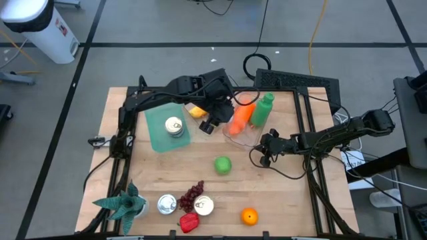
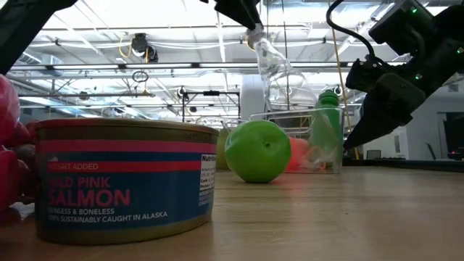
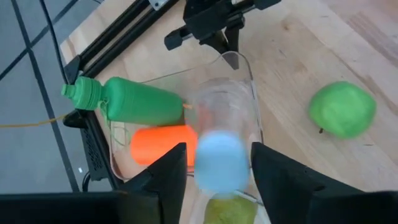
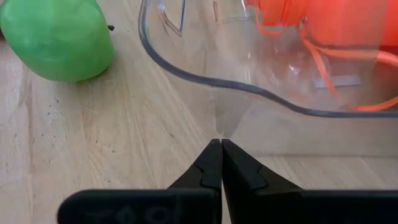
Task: Pick & Place Food Item
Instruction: Put the transparent bottle into the right transparent bin upright
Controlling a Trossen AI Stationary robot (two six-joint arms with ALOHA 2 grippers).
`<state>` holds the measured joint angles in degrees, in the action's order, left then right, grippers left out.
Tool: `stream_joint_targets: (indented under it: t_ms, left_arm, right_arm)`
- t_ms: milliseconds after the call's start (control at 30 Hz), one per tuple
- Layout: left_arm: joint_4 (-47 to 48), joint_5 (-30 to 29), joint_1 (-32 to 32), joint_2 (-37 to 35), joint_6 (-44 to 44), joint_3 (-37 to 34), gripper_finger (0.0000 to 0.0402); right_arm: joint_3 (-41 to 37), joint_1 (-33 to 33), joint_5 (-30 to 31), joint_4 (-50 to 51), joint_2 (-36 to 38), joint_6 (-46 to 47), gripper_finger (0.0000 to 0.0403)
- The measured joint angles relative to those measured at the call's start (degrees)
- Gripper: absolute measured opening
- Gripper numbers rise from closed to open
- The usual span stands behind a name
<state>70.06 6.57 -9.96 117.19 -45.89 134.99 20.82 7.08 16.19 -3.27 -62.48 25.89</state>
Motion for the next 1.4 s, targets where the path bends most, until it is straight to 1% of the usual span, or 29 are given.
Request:
stream_joint_targets:
  t_ms: [133,267,533,633,733,833,933,1000,1067,1200,1267,1333,1400]
  left_arm:
    - [-0.3,-0.2,0.0,0.5,0.0,0.0,0.021]
    - [-0.4,-0.6,0.0,0.5,-0.1,0.0,0.0222]
    - [0.2,-0.3,-0.2,0.5,1.5,0.0,0.0214]
    - [2.7,2.5,-0.3,-1.1,1.9,-0.1,0.0212]
    - [5.9,5.9,-1.0,-5.1,3.5,-0.1,0.0212]
    - [10.9,12.1,-3.6,-10.1,6.8,0.0,0.0209]
    - [12.6,18.5,-6.9,-16.0,11.1,-2.6,0.0189]
    - [9.5,21.5,-8.3,-20.8,13.8,-7.6,0.0166]
    - [3.2,21.7,-8.5,-25.8,16.4,-14.9,0.0141]
    - [-11.8,21.5,-8.7,-35.4,21.4,-34.1,0.0089]
    - [-20.8,21.3,-8.8,-40.6,24.5,-45.0,0.0065]
    - [-30.0,19.5,-8.8,-45.5,28.3,-55.9,0.0041]
    - [-39.5,15.9,-8.6,-49.4,32.9,-66.0,0.0018]
  right_arm:
    - [0.0,0.0,0.0,0.0,0.0,0.0,0.0]
    - [0.0,0.0,0.0,0.0,0.0,0.0,0.0]
    - [0.0,0.0,0.0,0.0,0.0,0.0,0.0]
    - [0.0,0.1,0.0,-0.2,0.0,0.0,0.0]
    - [0.0,0.2,-0.6,-0.6,0.4,-0.3,0.0]
    - [0.0,0.1,-3.0,-1.9,1.3,-1.7,0.0]
    - [0.6,0.3,-4.3,-2.4,3.1,-2.9,0.0]
    - [2.0,0.6,-4.9,-1.3,4.0,-3.6,0.0]
    - [4.6,1.1,-4.8,1.0,4.7,-5.2,0.0]
    - [12.8,1.6,-4.1,8.7,4.8,-10.3,0.0]
    - [17.2,0.9,-2.5,12.6,4.7,-12.9,0.0]
    - [20.9,-0.2,-0.9,15.5,4.7,-15.1,0.0]
    - [23.7,-1.6,0.2,17.3,4.7,-16.8,0.0005]
